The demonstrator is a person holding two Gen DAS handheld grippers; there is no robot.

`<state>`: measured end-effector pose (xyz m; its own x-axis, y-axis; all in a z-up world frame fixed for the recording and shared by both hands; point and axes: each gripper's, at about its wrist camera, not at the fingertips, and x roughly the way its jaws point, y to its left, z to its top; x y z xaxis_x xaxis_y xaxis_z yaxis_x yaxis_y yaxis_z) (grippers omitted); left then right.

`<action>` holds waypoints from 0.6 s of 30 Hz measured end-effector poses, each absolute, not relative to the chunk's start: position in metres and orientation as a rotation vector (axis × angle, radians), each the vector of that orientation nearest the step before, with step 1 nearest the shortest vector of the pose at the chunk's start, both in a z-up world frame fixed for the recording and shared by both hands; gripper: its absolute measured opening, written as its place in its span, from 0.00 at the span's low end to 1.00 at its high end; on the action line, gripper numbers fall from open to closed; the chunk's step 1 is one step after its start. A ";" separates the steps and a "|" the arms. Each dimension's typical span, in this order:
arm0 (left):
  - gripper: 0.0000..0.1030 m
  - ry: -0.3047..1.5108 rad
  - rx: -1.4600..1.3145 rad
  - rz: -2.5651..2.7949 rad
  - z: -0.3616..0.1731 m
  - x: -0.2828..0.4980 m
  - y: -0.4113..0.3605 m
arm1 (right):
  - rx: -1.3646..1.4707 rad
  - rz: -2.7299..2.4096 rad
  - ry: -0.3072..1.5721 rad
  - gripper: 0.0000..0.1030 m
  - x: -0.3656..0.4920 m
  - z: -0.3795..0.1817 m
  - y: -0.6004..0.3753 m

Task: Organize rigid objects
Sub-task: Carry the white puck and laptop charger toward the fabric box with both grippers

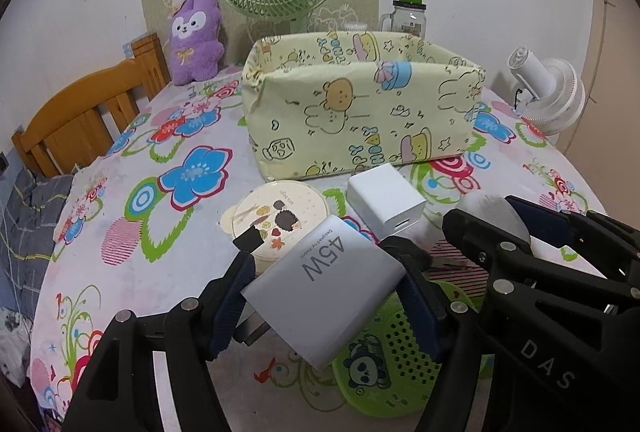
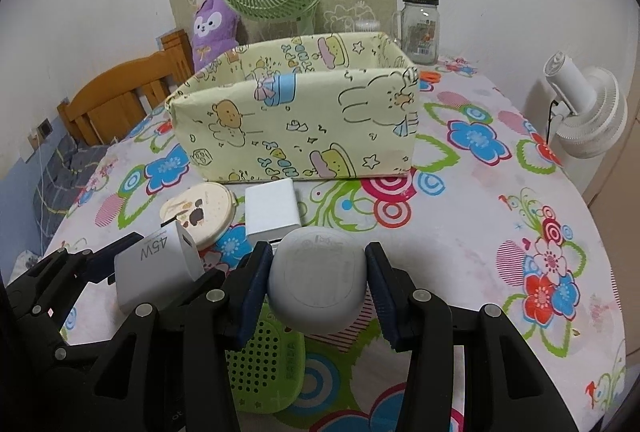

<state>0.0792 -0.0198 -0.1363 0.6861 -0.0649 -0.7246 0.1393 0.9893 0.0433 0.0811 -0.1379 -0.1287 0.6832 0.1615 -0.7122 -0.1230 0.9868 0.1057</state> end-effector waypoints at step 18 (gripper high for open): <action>0.71 0.736 0.100 -0.127 -0.103 0.053 -0.031 | 0.046 0.147 0.732 0.49 0.053 -0.093 -0.149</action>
<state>0.0534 -0.0310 -0.1034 0.7340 -0.0803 -0.6744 0.1503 0.9876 0.0461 0.0531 -0.1488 -0.0935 0.7343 0.1502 -0.6620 -0.1179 0.9886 0.0935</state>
